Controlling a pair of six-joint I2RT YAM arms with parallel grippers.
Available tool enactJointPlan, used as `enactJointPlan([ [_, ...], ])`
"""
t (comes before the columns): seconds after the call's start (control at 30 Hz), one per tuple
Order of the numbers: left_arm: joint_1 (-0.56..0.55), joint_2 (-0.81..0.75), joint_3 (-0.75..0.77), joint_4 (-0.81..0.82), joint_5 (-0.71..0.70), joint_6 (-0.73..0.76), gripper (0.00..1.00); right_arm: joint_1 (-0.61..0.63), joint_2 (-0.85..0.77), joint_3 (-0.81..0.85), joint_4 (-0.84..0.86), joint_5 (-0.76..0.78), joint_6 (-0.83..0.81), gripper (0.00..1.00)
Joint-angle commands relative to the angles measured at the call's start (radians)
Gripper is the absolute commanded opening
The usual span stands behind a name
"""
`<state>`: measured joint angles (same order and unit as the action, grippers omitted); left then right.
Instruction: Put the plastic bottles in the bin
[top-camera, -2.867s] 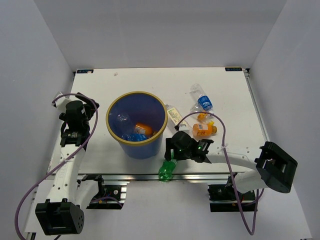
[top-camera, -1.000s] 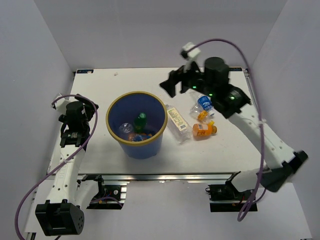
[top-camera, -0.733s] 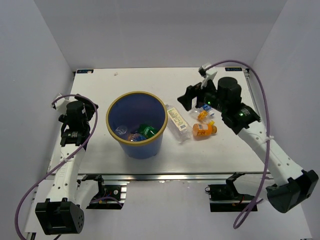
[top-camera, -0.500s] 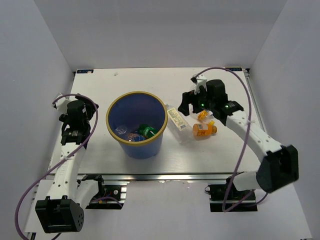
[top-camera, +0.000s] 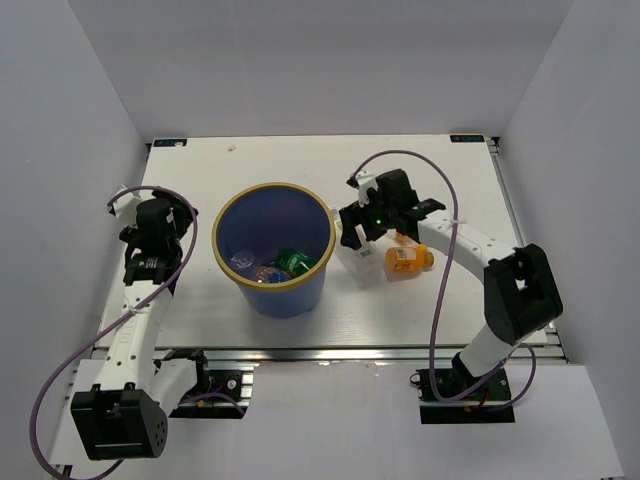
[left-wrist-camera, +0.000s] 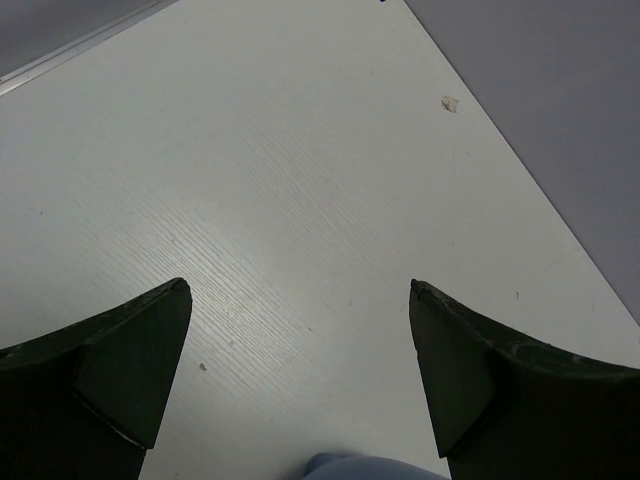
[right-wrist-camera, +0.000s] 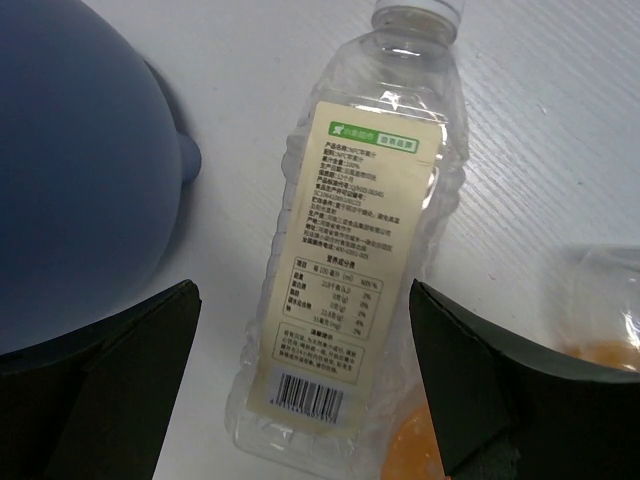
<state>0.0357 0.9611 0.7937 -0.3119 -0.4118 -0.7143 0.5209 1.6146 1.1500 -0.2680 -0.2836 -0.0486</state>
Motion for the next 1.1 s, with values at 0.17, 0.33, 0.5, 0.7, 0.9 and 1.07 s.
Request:
enactJointPlan([
  [0.17, 0.003, -0.009, 0.024, 0.011, -0.016, 0.015, 0.98, 0.053, 0.103, 0.022, 0.062, 0.110, -0.023, 0.89],
  [0.33, 0.004, -0.001, 0.027, 0.002, -0.021, 0.012, 0.98, 0.077, 0.148, -0.012, 0.098, 0.271, 0.016, 0.89],
  [0.5, 0.003, 0.001, 0.026, 0.002, -0.019, 0.009, 0.98, 0.077, 0.140, -0.032, 0.127, 0.277, 0.073, 0.78],
  [0.7, 0.003, -0.005, 0.025, -0.004, -0.010, 0.007, 0.98, 0.070, -0.008, 0.100, 0.095, 0.343, 0.081, 0.67],
  [0.9, 0.003, -0.022, 0.018, -0.001, -0.001, 0.001, 0.98, 0.059, -0.175, 0.341, -0.011, 0.318, 0.016, 0.68],
  [1.07, 0.003, -0.032, 0.012, 0.000, 0.004, -0.001, 0.98, 0.086, -0.275, 0.433, 0.048, -0.093, 0.039, 0.69],
])
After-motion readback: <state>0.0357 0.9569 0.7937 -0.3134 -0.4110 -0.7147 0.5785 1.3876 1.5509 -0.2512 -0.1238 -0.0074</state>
